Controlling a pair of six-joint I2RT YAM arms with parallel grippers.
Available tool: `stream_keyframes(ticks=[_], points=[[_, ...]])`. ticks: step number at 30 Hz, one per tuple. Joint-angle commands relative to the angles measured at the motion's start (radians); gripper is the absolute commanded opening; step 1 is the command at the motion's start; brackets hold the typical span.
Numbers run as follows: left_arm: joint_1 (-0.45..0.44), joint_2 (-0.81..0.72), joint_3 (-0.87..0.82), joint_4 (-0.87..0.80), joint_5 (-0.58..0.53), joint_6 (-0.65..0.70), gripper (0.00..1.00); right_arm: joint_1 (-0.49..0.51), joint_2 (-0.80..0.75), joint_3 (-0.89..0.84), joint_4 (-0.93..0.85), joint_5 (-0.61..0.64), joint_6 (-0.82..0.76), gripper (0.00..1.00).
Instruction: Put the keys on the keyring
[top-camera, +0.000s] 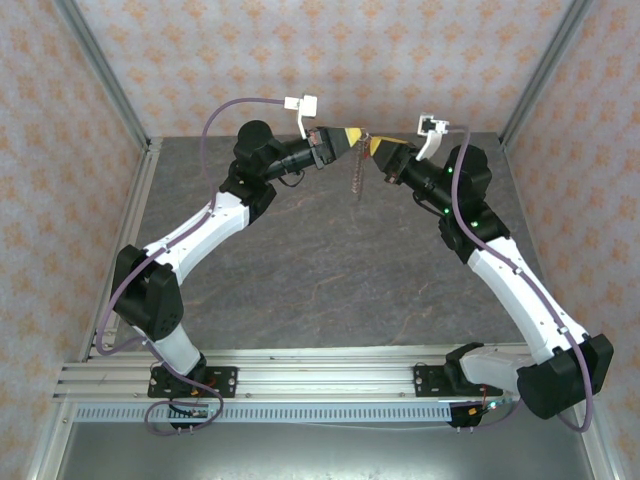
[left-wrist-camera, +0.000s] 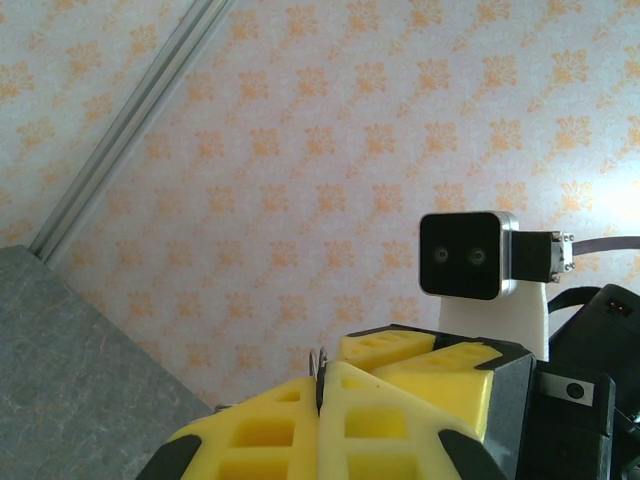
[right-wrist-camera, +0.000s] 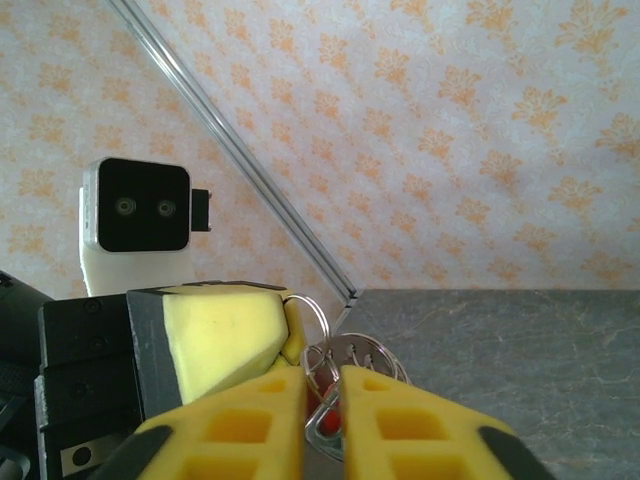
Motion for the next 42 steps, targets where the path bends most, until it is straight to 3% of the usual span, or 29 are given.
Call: stream_keyframes(ticks=[1,4,8,10,12,18,29,42], points=[[-0.01,0.003,0.047,0.051,0.026,0.007,0.0,0.008,0.002,0.038,0.028,-0.032,-0.014,0.1],[-0.01,0.003,0.049,0.051,0.027,0.006,0.0,0.007,0.023,0.037,0.027,-0.032,-0.016,0.02],[-0.009,0.004,0.049,0.051,0.027,0.006,0.0,0.007,0.023,0.035,0.026,-0.03,-0.019,0.02],[-0.01,0.003,0.049,0.05,0.028,0.006,0.0,0.007,0.023,0.035,0.026,-0.03,-0.019,0.08],[-0.009,0.004,0.049,0.051,0.029,0.006,0.0,0.008,0.023,0.035,0.027,-0.026,-0.017,0.21],[-0.011,0.005,0.049,0.052,0.03,0.006,0.0,0.007,0.028,0.04,0.03,-0.025,-0.014,0.25],[-0.011,0.001,0.046,0.054,0.027,0.008,0.0,0.007,0.017,0.031,0.015,-0.019,-0.028,0.0],[-0.013,0.001,0.043,0.056,0.022,0.006,0.0,0.052,0.038,0.06,0.01,-0.06,-0.042,0.0]])
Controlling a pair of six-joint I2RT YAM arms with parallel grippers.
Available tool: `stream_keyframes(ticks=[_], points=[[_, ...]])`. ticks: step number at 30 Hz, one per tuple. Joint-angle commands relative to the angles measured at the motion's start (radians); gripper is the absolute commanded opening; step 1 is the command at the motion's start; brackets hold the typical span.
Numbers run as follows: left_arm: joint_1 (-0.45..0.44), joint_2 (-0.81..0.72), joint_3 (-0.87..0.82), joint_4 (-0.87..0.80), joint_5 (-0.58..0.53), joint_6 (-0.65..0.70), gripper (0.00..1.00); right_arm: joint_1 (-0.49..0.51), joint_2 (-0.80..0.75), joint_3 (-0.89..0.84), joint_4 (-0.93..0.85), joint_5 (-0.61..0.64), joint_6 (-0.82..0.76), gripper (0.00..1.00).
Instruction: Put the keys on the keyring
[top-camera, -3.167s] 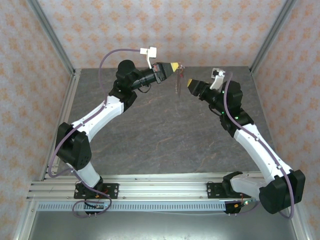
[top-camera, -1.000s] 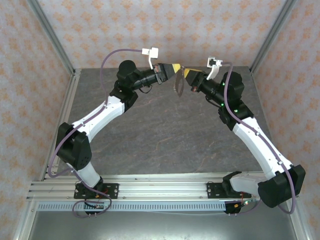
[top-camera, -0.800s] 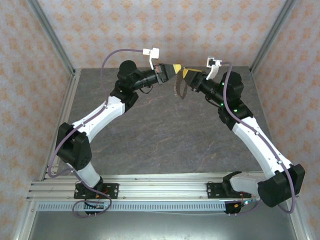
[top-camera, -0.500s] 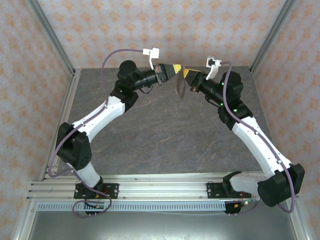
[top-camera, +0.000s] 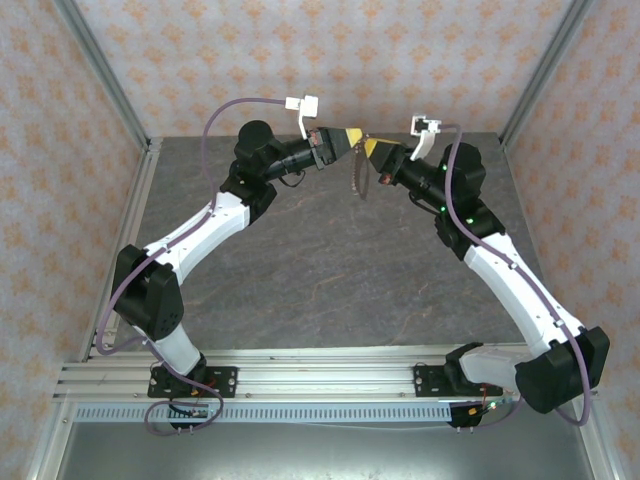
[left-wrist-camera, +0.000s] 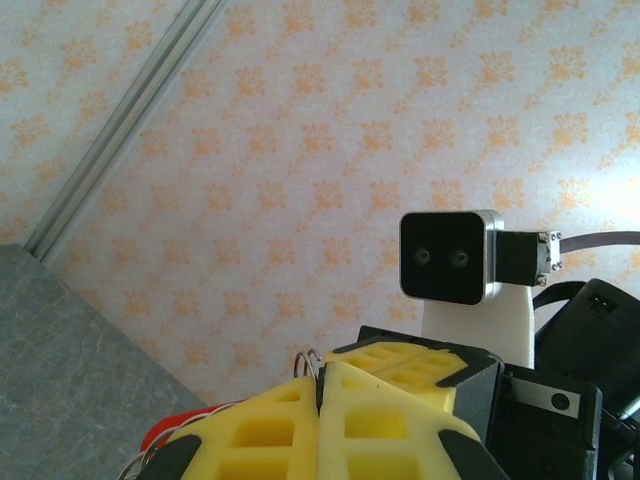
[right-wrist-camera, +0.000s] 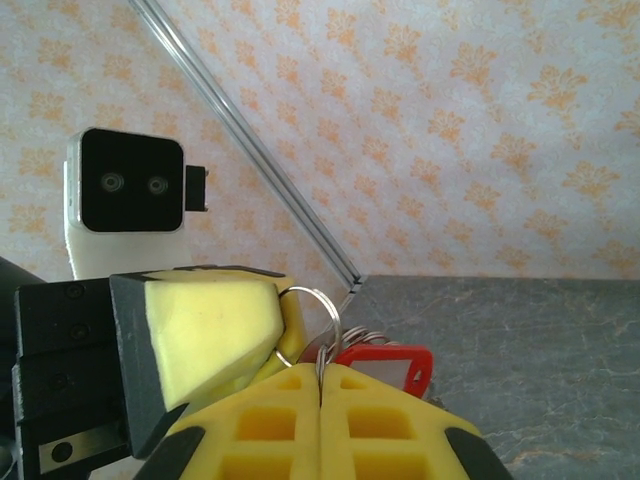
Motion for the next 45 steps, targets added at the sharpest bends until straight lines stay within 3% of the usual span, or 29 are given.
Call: stream_keyframes(ticks=[1,15,20,24,31,45], points=[[-0.008,0.0,0.041,0.054,0.014,0.006,0.0,0.045,0.01,0.056,0.006,-0.033,-0.035,0.0],[-0.009,-0.002,0.029,0.06,0.011,0.007,0.0,0.065,-0.008,0.049,-0.034,0.057,-0.076,0.0],[-0.009,-0.005,0.025,0.068,0.005,0.006,0.0,0.051,-0.039,0.041,-0.049,0.069,-0.08,0.29],[-0.008,-0.008,0.027,0.071,0.0,0.007,0.0,-0.007,-0.096,0.035,-0.051,0.036,-0.055,0.4],[-0.009,-0.006,0.038,0.076,0.006,0.004,0.0,-0.103,-0.163,0.022,-0.009,0.04,0.022,0.42],[-0.009,-0.01,0.034,0.1,0.003,-0.013,0.0,-0.108,0.012,-0.04,0.309,-0.082,0.353,0.35]])
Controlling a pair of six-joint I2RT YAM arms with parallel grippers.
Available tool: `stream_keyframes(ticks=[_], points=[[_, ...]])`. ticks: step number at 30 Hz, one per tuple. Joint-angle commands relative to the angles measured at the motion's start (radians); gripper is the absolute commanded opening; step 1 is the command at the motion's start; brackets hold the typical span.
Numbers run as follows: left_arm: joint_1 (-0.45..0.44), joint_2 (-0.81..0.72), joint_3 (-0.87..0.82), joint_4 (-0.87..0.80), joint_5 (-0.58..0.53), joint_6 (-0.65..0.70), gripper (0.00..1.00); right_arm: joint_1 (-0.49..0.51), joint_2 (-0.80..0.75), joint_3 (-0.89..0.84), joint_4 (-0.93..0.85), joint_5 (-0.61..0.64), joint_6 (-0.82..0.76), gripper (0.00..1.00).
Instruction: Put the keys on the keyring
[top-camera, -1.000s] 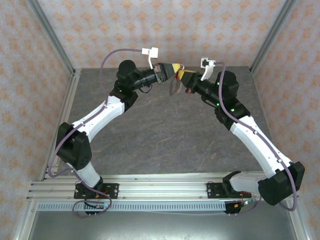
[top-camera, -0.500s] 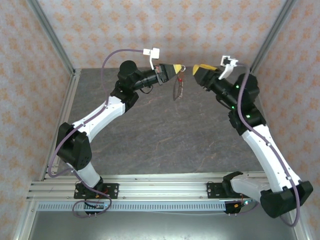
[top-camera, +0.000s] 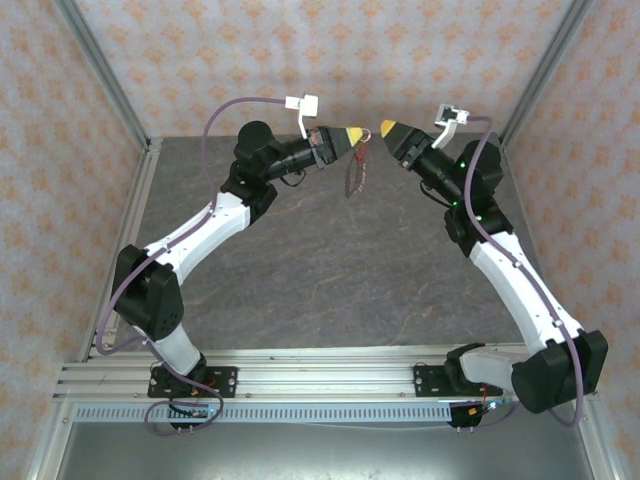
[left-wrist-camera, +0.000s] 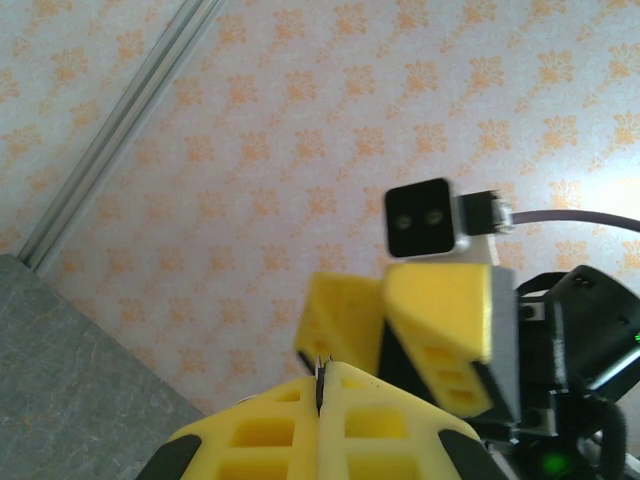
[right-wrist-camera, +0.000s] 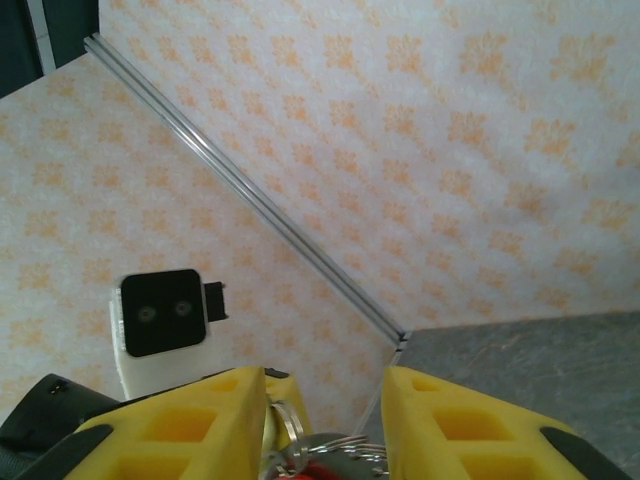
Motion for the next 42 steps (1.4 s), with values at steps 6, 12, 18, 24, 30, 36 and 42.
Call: stream_keyframes(ticks=[6,12,18,24,30,36,42], points=[[-0.006,-0.009,0.036,0.076,0.009,-0.009,0.0,-0.005,0.033,-0.043,0.225,-0.08,0.155,0.34],[-0.007,-0.008,0.038,0.076,0.007,-0.009,0.0,0.008,0.046,-0.059,0.268,-0.084,0.184,0.33],[-0.008,-0.008,0.038,0.076,0.007,-0.009,0.0,0.04,0.067,-0.056,0.271,-0.083,0.177,0.33],[-0.008,-0.009,0.038,0.076,0.006,-0.009,0.0,0.059,0.078,-0.053,0.266,-0.081,0.169,0.26],[-0.009,-0.009,0.038,0.076,0.004,-0.009,0.0,0.064,0.074,-0.064,0.262,-0.081,0.163,0.07],[-0.01,-0.01,0.038,0.075,0.0,-0.011,0.0,0.062,0.062,-0.062,0.222,-0.077,0.132,0.0],[-0.01,-0.012,0.036,0.079,0.001,-0.011,0.0,0.051,0.055,-0.051,0.19,-0.088,0.113,0.06]])
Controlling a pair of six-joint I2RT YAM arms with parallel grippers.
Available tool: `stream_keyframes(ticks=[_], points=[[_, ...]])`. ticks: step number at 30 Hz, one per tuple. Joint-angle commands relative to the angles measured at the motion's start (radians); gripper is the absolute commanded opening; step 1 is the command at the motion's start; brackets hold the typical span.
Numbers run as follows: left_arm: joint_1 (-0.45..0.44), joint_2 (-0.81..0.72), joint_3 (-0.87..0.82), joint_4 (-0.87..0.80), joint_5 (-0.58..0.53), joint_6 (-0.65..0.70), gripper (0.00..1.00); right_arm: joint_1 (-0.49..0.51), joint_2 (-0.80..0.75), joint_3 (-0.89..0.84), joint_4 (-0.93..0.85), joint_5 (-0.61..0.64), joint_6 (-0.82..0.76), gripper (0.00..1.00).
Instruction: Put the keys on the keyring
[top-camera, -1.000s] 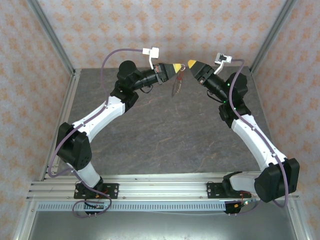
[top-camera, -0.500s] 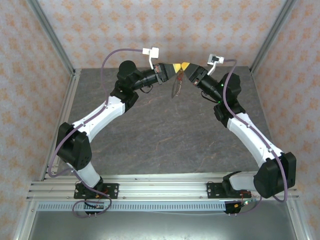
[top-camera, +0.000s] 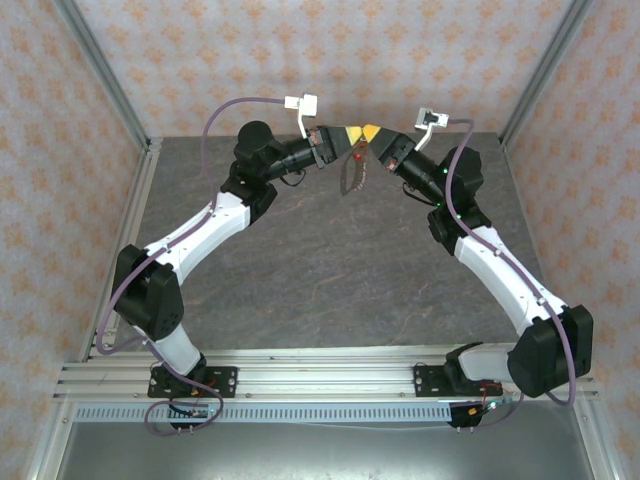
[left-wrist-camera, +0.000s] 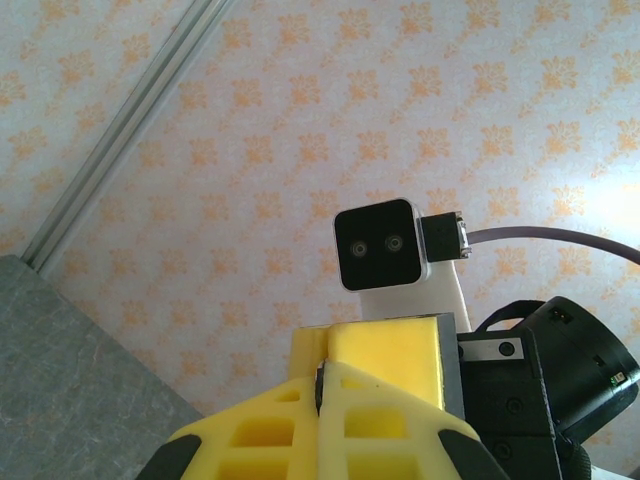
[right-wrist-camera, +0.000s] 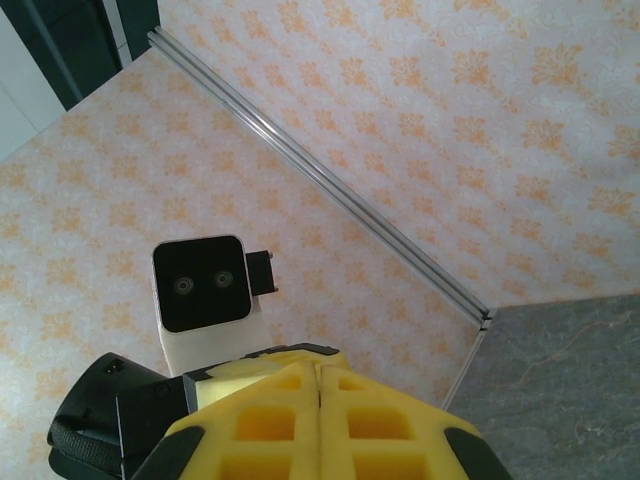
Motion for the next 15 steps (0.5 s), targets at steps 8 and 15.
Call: stream_keyframes(ticks=[8,15], points=[[-0.01,-0.015,0.03,0.076,-0.001,-0.002,0.0,-0.008,-0.052,-0.047,-0.01,-0.006,-0.017,0.26],[-0.009,-0.015,0.03,0.075,0.001,-0.003,0.0,-0.009,-0.055,-0.06,0.013,-0.008,-0.002,0.15]])
